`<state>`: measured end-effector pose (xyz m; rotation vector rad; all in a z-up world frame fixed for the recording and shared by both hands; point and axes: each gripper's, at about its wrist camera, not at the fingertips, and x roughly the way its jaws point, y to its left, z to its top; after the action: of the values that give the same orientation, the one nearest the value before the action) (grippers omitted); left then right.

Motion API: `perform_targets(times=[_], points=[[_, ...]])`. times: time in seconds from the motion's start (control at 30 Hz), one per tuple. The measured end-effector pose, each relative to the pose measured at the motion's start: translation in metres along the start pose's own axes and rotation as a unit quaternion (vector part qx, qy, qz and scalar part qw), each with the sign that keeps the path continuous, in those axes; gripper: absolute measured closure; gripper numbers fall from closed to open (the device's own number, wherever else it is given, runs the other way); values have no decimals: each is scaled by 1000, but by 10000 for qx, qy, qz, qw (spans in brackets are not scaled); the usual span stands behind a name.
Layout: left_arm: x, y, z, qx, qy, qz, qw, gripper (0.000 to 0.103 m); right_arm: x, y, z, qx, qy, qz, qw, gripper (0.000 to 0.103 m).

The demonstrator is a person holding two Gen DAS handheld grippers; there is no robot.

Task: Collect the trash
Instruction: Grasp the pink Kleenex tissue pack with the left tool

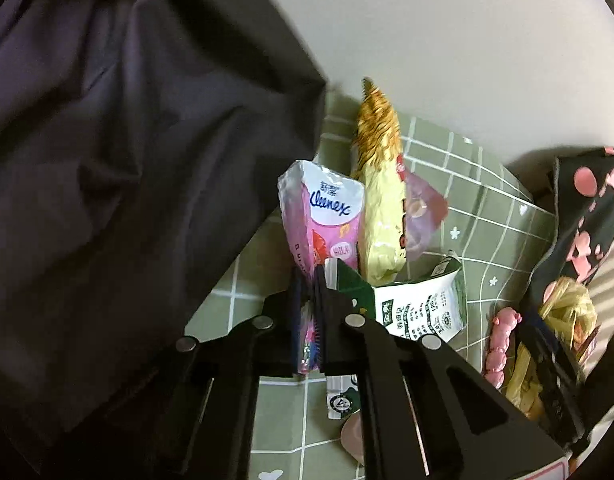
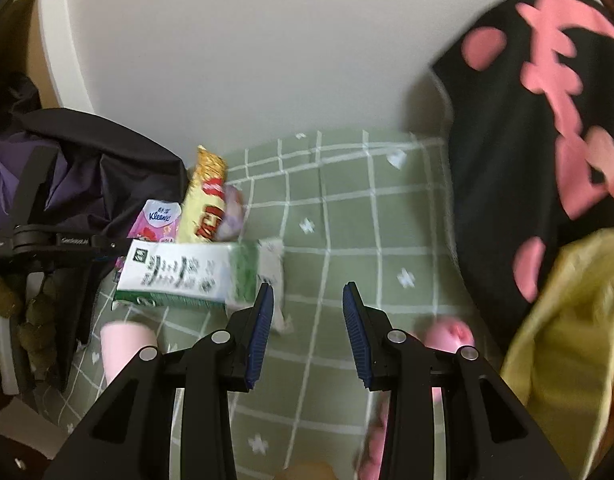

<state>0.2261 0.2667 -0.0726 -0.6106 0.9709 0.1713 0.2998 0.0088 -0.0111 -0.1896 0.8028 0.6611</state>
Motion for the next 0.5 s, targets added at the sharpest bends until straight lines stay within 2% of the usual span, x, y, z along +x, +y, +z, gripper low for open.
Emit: perform_targets(times=[0.23,0.5], points=[[-34,-1,2,400,-298,100,9987,98,56,19,43,-10,296,656,9974,69],[-52,15,9,358,-495,184,9980,98,109,48,68,-456,558,710,9949,68]])
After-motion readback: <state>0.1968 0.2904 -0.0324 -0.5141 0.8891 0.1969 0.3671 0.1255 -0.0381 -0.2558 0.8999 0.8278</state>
